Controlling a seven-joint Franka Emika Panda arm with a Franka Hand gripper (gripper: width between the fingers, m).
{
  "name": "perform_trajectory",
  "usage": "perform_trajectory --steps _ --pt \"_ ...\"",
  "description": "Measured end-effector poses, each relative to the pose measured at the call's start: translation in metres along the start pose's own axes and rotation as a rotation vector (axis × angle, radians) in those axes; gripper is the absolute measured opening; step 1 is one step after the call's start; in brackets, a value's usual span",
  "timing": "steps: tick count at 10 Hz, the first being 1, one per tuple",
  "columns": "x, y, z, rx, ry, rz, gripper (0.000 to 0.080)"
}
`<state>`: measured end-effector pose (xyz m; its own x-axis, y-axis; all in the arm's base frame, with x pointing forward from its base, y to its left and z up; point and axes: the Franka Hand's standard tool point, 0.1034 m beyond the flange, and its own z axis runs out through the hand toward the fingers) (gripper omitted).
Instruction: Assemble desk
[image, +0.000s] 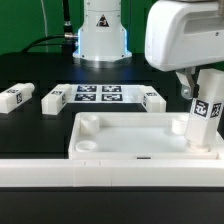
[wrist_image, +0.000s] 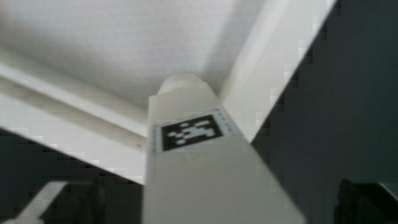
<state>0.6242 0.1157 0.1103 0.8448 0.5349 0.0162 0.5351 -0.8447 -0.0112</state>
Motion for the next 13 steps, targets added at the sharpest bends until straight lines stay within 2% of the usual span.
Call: perform_trajectory --steps 2,3,4,7,9,13 --pt "-0.001 0.001 0.001 0.001 -0.001 -0.076 0.0649" --pt "-0.001 0.001 0.001 0.001 -0.001 -0.072 0.0536" --pt "-0.001 0.001 0.001 0.001 -0.001 -0.072 0.0323" --pt "-0.002 0.003 0.001 0.000 -0.001 -0.037 0.0294" --pt "-0.005 0.011 0.001 0.028 0.014 0.104 0.0294" --pt "0.000 0.013 0.001 0.022 0.057 0.386 0.0294"
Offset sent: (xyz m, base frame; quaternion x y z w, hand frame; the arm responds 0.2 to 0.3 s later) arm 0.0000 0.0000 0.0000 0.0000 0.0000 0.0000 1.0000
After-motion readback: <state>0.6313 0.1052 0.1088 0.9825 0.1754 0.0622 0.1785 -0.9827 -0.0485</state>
